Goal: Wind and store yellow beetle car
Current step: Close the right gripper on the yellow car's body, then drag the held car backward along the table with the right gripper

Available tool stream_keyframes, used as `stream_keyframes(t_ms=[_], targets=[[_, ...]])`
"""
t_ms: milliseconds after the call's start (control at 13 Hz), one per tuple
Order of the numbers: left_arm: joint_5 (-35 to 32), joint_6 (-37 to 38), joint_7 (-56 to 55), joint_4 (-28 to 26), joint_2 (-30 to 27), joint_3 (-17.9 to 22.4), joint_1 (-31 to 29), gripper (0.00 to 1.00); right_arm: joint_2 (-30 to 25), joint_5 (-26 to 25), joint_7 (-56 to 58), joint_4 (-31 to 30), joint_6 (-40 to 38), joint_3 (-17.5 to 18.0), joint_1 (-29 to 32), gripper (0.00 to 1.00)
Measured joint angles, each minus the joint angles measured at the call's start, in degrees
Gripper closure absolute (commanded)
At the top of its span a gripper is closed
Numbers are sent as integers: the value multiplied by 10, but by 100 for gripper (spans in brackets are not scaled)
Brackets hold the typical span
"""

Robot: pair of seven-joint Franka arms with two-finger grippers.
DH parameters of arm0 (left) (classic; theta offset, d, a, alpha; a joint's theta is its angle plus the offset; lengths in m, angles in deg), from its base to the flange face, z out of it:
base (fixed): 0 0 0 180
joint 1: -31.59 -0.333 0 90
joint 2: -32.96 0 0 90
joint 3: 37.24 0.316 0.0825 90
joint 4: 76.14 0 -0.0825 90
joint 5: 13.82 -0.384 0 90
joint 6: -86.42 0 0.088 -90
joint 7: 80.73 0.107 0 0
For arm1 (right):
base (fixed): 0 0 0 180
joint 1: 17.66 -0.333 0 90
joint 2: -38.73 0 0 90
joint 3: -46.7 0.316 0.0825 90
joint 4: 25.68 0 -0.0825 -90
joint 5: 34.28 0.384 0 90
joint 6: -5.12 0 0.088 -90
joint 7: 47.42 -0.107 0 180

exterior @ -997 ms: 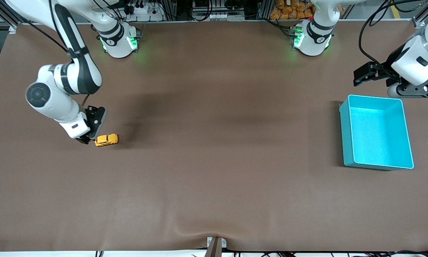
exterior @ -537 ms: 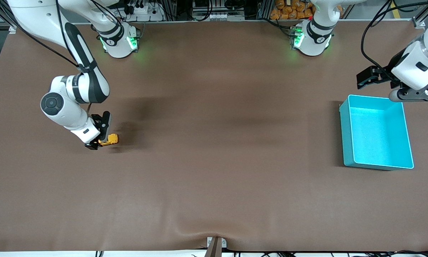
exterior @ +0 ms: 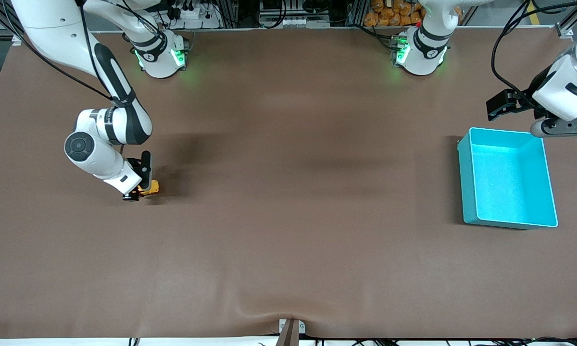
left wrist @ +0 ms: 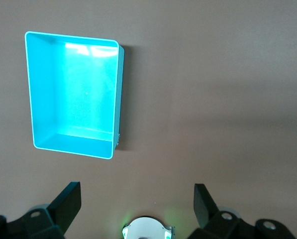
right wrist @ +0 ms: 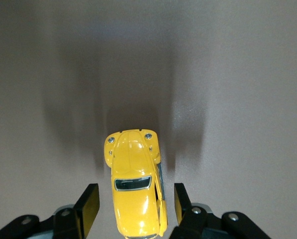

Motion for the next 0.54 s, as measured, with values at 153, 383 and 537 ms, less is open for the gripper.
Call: stream_keyframes(t_ms=[153, 383, 537], targets=[[0, 0, 0, 0, 0, -1, 0, 0, 1, 0, 0, 0, 0, 0, 0, 47], [0, 0, 0, 0, 0, -2, 2, 0, 4, 0, 1, 0, 0, 0, 0, 57], [0, 0, 0, 0, 0, -3, 4, 0, 5, 0, 1, 1, 1, 0, 0, 59]])
